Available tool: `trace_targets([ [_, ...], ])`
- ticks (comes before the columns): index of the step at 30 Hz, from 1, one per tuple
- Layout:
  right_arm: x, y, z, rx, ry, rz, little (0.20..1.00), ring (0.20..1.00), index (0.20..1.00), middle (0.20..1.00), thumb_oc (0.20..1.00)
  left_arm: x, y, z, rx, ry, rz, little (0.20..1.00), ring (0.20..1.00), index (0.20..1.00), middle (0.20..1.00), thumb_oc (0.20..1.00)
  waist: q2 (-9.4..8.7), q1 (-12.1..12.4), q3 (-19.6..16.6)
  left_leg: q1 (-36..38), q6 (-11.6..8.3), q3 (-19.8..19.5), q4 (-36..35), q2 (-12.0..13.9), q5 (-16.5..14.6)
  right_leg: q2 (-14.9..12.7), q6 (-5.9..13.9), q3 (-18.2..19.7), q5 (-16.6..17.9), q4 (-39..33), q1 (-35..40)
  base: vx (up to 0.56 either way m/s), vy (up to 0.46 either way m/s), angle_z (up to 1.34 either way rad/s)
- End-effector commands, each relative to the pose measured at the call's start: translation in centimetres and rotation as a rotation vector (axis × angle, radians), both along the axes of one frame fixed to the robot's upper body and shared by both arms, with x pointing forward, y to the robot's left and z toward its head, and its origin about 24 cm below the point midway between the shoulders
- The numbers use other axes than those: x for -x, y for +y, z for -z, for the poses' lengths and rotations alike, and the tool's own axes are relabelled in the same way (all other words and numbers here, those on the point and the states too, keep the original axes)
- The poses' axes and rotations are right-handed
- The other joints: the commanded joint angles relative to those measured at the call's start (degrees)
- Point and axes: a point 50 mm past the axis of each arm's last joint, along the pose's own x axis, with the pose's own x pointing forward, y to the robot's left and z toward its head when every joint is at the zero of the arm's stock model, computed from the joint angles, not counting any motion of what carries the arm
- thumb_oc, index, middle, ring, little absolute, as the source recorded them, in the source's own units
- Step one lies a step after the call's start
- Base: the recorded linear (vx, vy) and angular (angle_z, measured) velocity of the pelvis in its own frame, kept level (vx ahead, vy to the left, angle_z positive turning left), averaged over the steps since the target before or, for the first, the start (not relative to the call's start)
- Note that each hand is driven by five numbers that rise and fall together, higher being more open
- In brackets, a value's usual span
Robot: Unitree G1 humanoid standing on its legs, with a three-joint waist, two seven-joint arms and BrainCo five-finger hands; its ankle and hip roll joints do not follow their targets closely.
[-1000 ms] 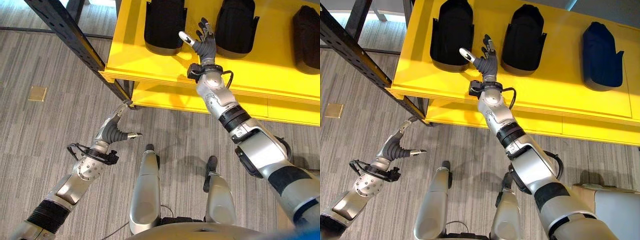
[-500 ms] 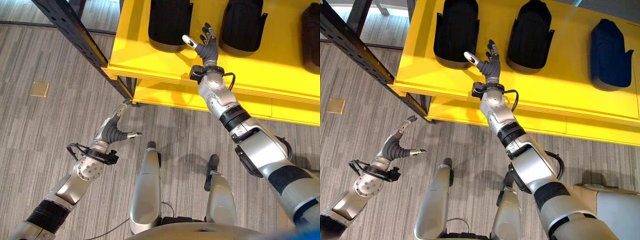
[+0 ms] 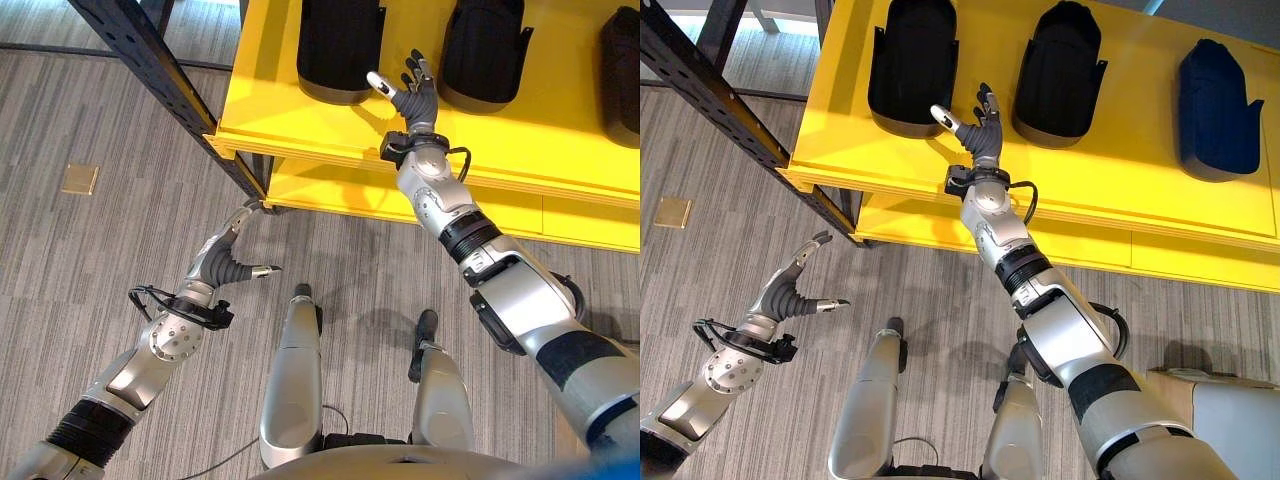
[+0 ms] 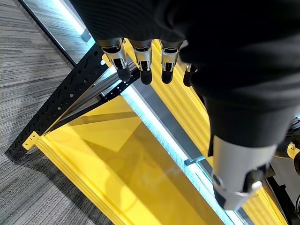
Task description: Move parts from the plastic box to the shelf.
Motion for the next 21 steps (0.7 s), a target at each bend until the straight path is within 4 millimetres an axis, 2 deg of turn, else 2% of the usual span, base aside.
trace_targets([
  [1, -0.2, -1.0, -4.6, -0.122, -0.132, 0.038, 1.000, 1.000, 1.000, 1.000, 1.000, 0.9, -1.3, -1.8, 0.047, -0.095, 0.074, 1.000, 1.000, 1.000, 1.000, 1.000, 0.81, 0.53, 0.57, 2.66, 1.26, 2.56, -9.96, 0.54, 6.48, 0.21, -1.67, 2.31, -5.71, 11.29, -2.36, 0.00, 0.000, 0.00],
  [21, -1.1, -4.2, -4.1, -0.162, -0.077, 0.139, 1.000, 1.000, 1.000, 1.000, 1.000, 0.9, -1.1, -2.0, 0.034, -0.087, 0.089, 1.000, 1.000, 1.000, 1.000, 1.000, 1.36, 0.29, 0.74, 2.04, 1.21, 2.21, -10.08, 0.42, 6.85, 0.41, -1.60, 2.56, -5.60, 11.78, -3.20, 0.00, 0.000, 0.00],
])
